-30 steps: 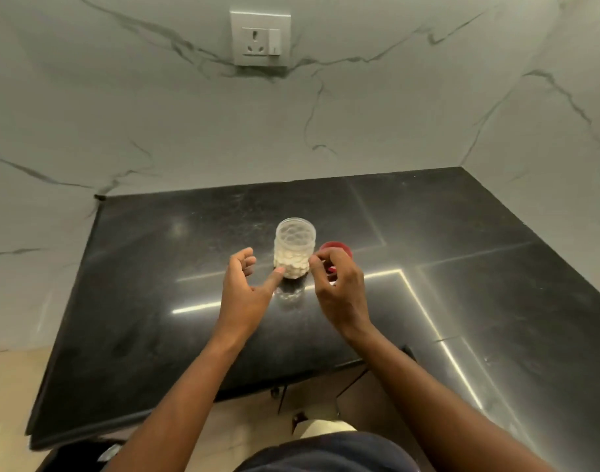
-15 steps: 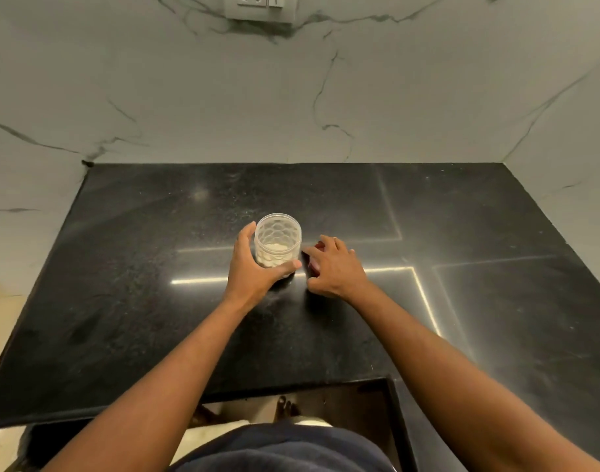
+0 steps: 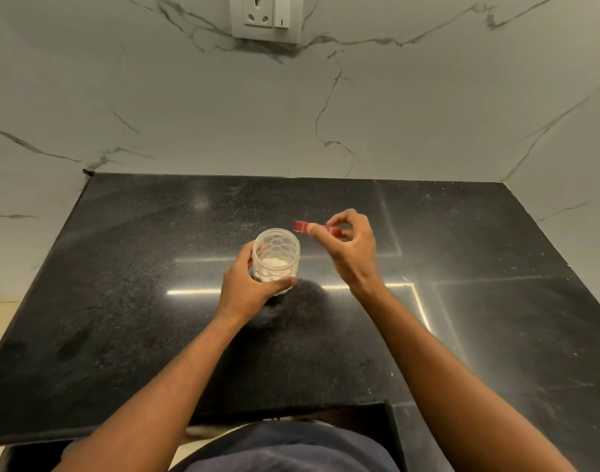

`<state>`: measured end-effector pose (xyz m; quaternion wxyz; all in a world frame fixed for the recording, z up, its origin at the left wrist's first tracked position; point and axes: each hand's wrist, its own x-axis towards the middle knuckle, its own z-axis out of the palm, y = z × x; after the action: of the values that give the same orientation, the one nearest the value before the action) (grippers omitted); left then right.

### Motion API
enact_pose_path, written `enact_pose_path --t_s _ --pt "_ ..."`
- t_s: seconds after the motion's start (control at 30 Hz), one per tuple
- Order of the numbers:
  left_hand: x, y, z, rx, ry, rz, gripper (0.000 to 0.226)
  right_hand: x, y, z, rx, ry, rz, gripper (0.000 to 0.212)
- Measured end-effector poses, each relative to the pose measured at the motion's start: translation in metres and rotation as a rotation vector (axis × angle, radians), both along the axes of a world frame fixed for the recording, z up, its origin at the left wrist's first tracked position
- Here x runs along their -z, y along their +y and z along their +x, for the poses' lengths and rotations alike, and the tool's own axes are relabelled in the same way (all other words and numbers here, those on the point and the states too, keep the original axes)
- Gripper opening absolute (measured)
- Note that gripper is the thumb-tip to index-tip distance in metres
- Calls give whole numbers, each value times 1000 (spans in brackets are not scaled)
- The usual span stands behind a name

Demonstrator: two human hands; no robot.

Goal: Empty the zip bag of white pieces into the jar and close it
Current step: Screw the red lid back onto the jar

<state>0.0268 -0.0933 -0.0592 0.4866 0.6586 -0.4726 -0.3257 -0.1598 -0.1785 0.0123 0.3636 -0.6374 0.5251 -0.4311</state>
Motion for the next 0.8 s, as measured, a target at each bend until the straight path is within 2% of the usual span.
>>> enact_pose_path --t_s 0.13,0.23,0.3,0.5,0.8 --pt "1 0 0 22 41 -7 89 3 11 10 -250 252 -178 38" --pt "-3 2 -1 31 54 -16 85 3 17 15 -373 427 -222 33" --pt "-4 3 0 34 59 -15 86 -2 17 19 -392 462 -212 39" --pt "1 3 -1 58 80 -24 91 -17 7 28 -518 667 -222 76" --pt "-1 3 2 38 81 -10 90 -29 -2 49 -567 838 -177 81"
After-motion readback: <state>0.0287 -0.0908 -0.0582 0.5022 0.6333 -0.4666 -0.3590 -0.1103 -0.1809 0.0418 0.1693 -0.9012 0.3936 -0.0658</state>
